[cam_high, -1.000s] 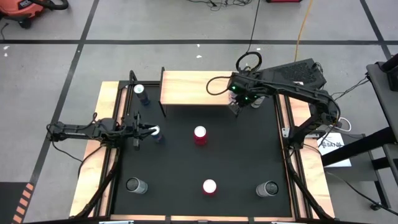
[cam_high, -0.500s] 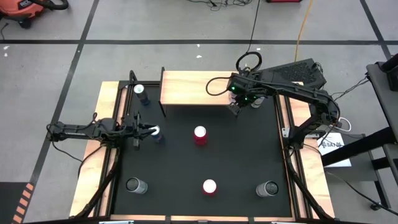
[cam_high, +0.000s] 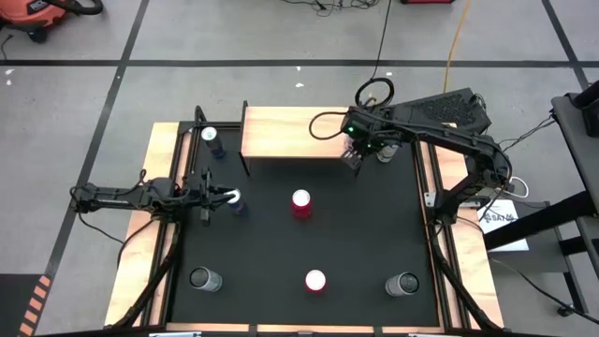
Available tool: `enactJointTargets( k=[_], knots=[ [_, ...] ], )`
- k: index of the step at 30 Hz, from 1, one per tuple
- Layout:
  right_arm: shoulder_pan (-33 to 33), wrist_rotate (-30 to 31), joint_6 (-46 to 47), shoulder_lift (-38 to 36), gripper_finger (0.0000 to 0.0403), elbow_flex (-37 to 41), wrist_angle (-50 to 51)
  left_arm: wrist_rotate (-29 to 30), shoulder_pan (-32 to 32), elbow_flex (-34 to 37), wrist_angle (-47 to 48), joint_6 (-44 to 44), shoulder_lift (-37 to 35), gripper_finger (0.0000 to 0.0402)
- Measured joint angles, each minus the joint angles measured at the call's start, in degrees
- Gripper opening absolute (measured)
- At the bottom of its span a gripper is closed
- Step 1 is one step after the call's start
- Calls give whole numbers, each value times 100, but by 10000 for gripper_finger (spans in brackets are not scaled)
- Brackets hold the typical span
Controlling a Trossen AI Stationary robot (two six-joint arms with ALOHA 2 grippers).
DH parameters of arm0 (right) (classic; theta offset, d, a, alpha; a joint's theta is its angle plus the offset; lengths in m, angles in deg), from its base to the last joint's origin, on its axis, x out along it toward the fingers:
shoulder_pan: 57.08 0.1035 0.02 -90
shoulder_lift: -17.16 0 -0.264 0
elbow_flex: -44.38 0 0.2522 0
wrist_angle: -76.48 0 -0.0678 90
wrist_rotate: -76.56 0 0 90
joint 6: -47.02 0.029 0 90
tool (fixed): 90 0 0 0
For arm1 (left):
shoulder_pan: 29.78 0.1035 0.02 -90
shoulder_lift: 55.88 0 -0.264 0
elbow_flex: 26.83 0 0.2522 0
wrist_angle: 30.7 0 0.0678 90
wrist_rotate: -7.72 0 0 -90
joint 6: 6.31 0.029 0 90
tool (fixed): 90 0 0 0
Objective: Place canned beverage on shelf
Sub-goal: Put the top white pink soda can on the shelf
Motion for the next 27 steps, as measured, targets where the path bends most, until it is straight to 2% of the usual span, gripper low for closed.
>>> enactJointTargets(
  k=[27],
  knots=[
    [-380, -22, -532, 145, 0, 0, -394, 0, 0, 0, 5, 9, 2, 100]
  ],
)
